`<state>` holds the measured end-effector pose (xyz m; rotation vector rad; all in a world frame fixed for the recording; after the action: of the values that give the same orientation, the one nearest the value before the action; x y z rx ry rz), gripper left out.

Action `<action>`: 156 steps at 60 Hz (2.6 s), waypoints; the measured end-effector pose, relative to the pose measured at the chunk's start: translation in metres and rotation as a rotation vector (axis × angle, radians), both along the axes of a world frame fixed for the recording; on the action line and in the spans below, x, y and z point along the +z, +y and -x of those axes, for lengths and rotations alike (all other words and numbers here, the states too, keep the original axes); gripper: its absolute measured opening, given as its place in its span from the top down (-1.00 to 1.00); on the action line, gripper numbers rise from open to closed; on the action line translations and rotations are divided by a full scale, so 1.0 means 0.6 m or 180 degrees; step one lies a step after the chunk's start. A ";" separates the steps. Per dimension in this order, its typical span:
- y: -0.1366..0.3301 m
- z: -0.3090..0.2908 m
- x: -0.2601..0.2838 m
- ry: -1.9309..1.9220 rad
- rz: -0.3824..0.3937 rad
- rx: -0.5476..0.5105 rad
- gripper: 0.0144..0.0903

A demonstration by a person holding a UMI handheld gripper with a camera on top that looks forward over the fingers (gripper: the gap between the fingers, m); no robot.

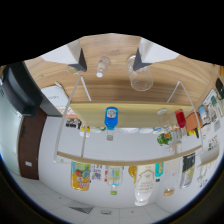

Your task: Make me a cup of Mojito.

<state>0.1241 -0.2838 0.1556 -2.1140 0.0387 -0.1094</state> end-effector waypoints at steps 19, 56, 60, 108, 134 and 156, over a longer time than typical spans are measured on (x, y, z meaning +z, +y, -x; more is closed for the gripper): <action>-0.049 0.139 0.006 0.0138 -0.0033 0.0175 -0.89; 0.097 0.482 0.386 0.0255 -0.1116 0.0824 -0.89; 0.133 0.491 0.409 0.0247 -0.1206 0.0746 -0.89; 0.331 0.462 0.409 0.0227 -0.1107 0.0239 0.00; 0.215 0.433 0.430 0.0294 -0.1317 0.0534 0.01; 0.113 0.328 0.189 0.0279 -0.0880 0.0468 0.02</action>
<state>-0.0729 -0.2158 0.2690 -1.8375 -0.0472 0.0732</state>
